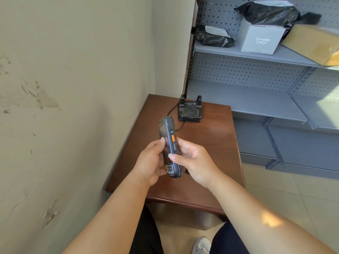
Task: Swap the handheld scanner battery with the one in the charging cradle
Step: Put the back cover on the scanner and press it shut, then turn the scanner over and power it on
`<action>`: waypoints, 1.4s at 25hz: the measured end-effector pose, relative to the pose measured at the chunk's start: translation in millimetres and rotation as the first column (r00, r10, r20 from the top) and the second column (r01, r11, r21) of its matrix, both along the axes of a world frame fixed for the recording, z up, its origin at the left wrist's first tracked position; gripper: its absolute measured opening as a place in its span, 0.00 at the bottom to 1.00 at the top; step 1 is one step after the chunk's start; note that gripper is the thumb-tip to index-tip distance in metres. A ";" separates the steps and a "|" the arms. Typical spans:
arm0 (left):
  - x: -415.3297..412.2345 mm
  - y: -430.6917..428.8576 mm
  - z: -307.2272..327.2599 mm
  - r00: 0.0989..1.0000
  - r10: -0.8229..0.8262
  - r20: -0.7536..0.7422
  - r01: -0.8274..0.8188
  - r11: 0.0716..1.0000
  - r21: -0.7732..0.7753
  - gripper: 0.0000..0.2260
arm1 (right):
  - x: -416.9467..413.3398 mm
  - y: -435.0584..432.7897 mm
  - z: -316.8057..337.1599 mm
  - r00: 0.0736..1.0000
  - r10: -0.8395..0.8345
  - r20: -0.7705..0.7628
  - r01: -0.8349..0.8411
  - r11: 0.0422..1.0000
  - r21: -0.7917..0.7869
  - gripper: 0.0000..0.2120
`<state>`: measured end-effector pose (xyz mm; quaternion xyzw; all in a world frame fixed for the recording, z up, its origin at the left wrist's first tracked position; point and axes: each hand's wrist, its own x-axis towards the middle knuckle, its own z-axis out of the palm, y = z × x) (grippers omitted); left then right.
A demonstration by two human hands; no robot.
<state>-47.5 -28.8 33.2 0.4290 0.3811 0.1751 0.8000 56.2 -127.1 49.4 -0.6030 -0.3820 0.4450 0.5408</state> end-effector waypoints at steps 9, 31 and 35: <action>-7.6 0.8 2.6 0.988 0.140 -0.059 -0.131 0.982 0.137 0.13 | 7.7 2.2 -9.3 0.989 -0.109 0.100 0.118 0.988 -0.096 0.30; -6.5 5.4 7.6 0.992 0.073 -0.107 -0.041 0.959 0.281 0.18 | 3.2 -2.1 -15.8 0.959 -0.283 -0.030 0.280 0.957 -0.081 0.28; -6.4 5.1 8.6 0.993 0.066 -0.096 -0.037 0.960 0.277 0.18 | 4.4 -1.3 -16.5 0.962 -0.271 -0.046 0.267 0.961 -0.072 0.28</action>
